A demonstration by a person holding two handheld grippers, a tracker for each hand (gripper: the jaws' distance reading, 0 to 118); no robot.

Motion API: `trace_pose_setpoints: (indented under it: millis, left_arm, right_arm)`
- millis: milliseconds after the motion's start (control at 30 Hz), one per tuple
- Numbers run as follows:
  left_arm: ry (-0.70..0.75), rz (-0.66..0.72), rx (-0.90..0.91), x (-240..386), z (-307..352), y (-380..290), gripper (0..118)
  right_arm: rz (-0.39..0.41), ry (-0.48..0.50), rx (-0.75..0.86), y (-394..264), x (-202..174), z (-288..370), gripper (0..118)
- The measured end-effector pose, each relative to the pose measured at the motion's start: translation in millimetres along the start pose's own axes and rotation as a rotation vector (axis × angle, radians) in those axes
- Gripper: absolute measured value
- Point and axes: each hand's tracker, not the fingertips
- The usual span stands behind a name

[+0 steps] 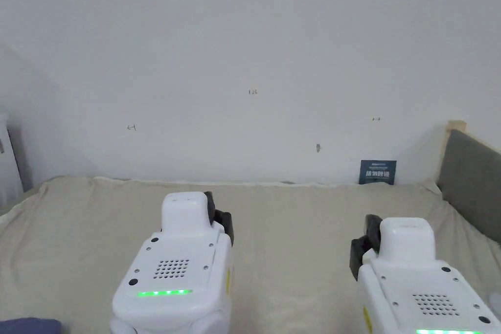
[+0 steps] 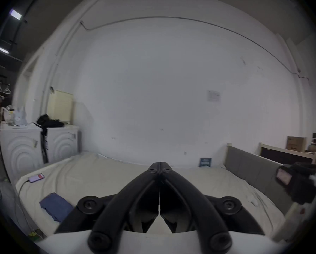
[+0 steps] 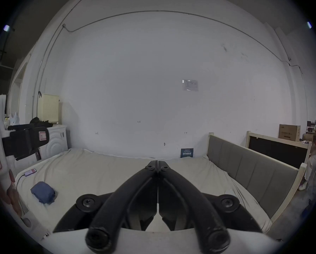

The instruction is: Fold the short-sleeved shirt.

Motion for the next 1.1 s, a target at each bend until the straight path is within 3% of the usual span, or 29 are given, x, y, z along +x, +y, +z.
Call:
trace_pose_setpoints:
  millis: [67, 133, 167, 200, 233, 267, 300, 333, 367, 467, 533, 600, 633, 800, 967, 1100]
  left_arm:
    - [-0.073, 0.029, -0.046, 4.9, 1.2, -7.7, 0]
    - [0.025, -0.067, -0.017, 4.6, 2.3, -16.2, 0]
    - [0.004, -0.089, -0.021, 4.5, 3.1, -17.8, 0]
    - [-0.018, -0.098, -0.032, 3.8, 3.2, -19.3, 1]
    - [-0.05, -0.095, -0.042, 2.3, 2.9, -19.8, 12]
    - [-0.062, -0.086, -0.056, 2.9, -0.5, -20.7, 34]
    - [-0.068, -0.088, -0.071, 3.8, -2.2, -21.7, 79]
    - [-0.044, -0.093, -0.071, 5.5, -3.8, -24.6, 109]
    - [-0.023, -0.109, -0.049, 6.6, -2.0, -25.8, 118]
    - [-0.018, -0.097, -0.006, 8.6, -5.1, -18.3, 118]
    - [0.025, -0.106, -0.068, 14.6, -7.4, -8.8, 118]
    - [-0.03, -0.111, -0.155, 14.3, -5.2, -3.4, 118]
    - [-0.015, -0.111, -0.12, 17.1, -2.3, -2.3, 118]
    - [0.17, -0.189, -0.157, 36.2, -5.2, 8.8, 118]
    - [0.093, -0.096, -0.115, 26.6, 0.0, 7.3, 118]
    - [0.203, -0.047, -0.087, 14.6, -3.3, 11.5, 118]
  right_arm:
    - [0.001, 0.036, -0.041, -6.9, 1.1, -5.2, 1]
    - [0.042, 0.011, -0.065, -12.6, -3.9, -8.4, 5]
    - [0.057, 0.003, -0.062, -14.6, -5.8, -9.3, 9]
    - [0.081, -0.004, -0.066, -15.6, -7.5, -10.0, 39]
    - [0.091, 0.011, -0.08, -15.4, -8.7, -11.9, 70]
    - [0.098, 0.022, -0.094, -15.5, -9.7, -14.2, 99]
    - [0.09, 0.034, -0.094, -13.5, -9.1, -13.0, 117]
    - [0.078, 0.046, -0.074, -12.7, -10.5, -11.4, 118]
    - [0.061, 0.039, -0.067, -11.0, -11.6, -10.9, 118]
    - [-0.011, 0.056, -0.076, -2.6, -11.2, -11.6, 118]
    - [-0.006, 0.061, -0.078, 3.8, -12.5, -13.4, 118]
    - [-0.01, 0.056, -0.088, 9.9, -12.0, -19.6, 118]
    - [-0.01, 0.057, -0.086, 12.9, -11.4, -21.8, 118]
    - [-0.053, 0.052, -0.08, 31.5, -4.2, -17.6, 118]
    - [-0.007, 0.021, 0.007, 35.2, 0.9, -7.1, 118]
    - [-0.026, 0.031, -0.038, 32.1, 6.8, -10.2, 118]
